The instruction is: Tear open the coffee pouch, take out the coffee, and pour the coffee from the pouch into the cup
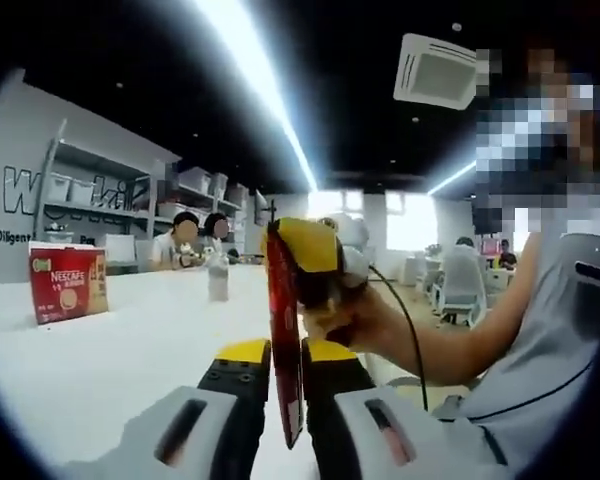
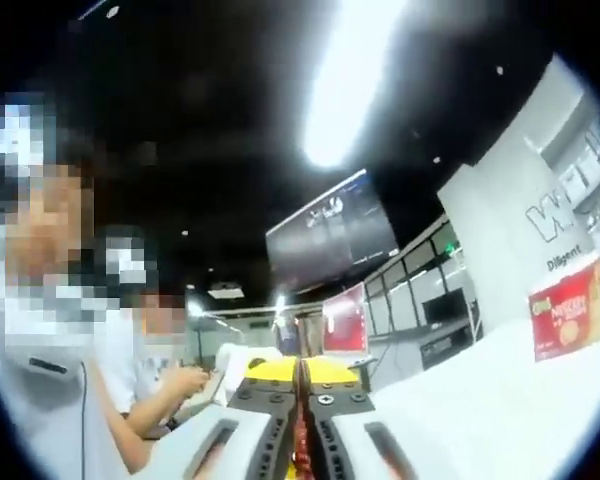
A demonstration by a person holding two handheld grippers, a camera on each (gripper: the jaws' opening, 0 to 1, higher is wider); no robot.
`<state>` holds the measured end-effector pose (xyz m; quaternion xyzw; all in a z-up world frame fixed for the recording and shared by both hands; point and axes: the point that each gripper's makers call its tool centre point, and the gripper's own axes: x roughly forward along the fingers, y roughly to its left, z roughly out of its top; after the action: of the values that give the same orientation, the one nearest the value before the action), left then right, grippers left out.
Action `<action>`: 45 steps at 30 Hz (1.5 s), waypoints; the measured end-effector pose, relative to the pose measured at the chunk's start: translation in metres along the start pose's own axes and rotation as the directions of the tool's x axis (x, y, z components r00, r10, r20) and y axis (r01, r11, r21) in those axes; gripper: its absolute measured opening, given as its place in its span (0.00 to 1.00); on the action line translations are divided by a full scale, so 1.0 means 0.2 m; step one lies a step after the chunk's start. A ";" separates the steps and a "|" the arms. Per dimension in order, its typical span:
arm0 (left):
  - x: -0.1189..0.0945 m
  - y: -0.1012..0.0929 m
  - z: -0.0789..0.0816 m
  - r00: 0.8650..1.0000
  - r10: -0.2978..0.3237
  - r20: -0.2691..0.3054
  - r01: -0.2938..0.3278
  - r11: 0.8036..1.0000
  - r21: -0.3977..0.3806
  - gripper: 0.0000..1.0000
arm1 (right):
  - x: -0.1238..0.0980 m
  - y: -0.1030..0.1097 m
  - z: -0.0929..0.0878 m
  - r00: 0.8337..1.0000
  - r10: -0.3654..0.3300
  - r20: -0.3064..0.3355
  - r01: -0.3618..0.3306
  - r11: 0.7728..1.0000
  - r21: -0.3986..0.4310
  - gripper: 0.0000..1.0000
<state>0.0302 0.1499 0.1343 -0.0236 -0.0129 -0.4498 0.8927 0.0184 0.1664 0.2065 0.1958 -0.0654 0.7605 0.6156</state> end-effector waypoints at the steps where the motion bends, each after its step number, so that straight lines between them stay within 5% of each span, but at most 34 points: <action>1: 0.01 0.00 0.03 0.999 0.003 0.032 -0.003 1.000 -0.009 0.25 | 0.01 0.01 -0.01 1.000 0.006 -0.003 -0.006 1.000 0.027 0.01; 3: 0.01 -0.01 0.06 0.998 -0.005 0.059 0.006 1.000 -0.019 0.26 | 0.02 0.02 -0.03 1.000 0.008 -0.005 -0.007 0.997 0.080 0.01; 5: 0.00 -0.02 0.07 0.998 -0.016 0.066 0.017 1.000 -0.024 0.12 | 0.03 0.02 -0.05 1.000 0.015 0.003 -0.015 0.992 0.127 0.01; 10: -0.03 0.01 0.04 1.000 -0.002 0.027 0.003 0.998 -0.068 0.09 | 0.03 -0.01 -0.08 0.999 0.024 0.030 -0.032 0.962 0.273 0.05; 13: -0.04 0.02 0.02 1.000 0.002 0.003 -0.001 0.995 -0.098 0.09 | 0.03 -0.01 -0.13 1.000 0.018 -0.025 -0.013 0.979 0.204 0.11; 18: -0.03 0.01 0.01 1.000 -0.008 -0.001 0.008 0.996 -0.092 0.10 | 0.02 0.00 -0.13 0.999 0.029 -0.036 -0.020 0.975 0.222 0.04; 25: 0.00 -0.03 -0.02 1.000 -0.024 -0.020 0.024 1.000 -0.012 0.16 | 0.02 -0.02 -0.13 0.998 0.011 -0.061 0.018 0.895 0.447 0.01; 36: 0.00 -0.03 0.00 0.999 0.001 -0.033 0.000 0.999 0.042 0.11 | 0.02 -0.05 -0.12 1.000 0.016 -0.027 0.001 0.843 0.537 0.02; 38: -0.01 -0.02 0.00 0.999 0.002 -0.035 -0.001 1.000 0.011 0.10 | 0.03 -0.05 -0.11 1.000 0.020 -0.024 -0.005 0.853 0.522 0.02; 40: -0.02 -0.01 -0.01 0.999 -0.002 -0.052 -0.001 0.997 -0.074 0.10 | 0.03 -0.05 -0.13 0.999 0.012 -0.050 0.010 0.906 0.422 0.04; 45: -0.03 0.00 -0.02 0.999 -0.009 -0.048 0.004 0.994 -0.107 0.09 | 0.04 -0.05 -0.13 0.997 0.007 -0.082 0.023 0.931 0.364 0.06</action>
<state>0.0266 0.1538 0.1310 -0.0606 0.0329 -0.4531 0.8888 0.0207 0.1842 0.1852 0.2755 0.1027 0.7643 0.5739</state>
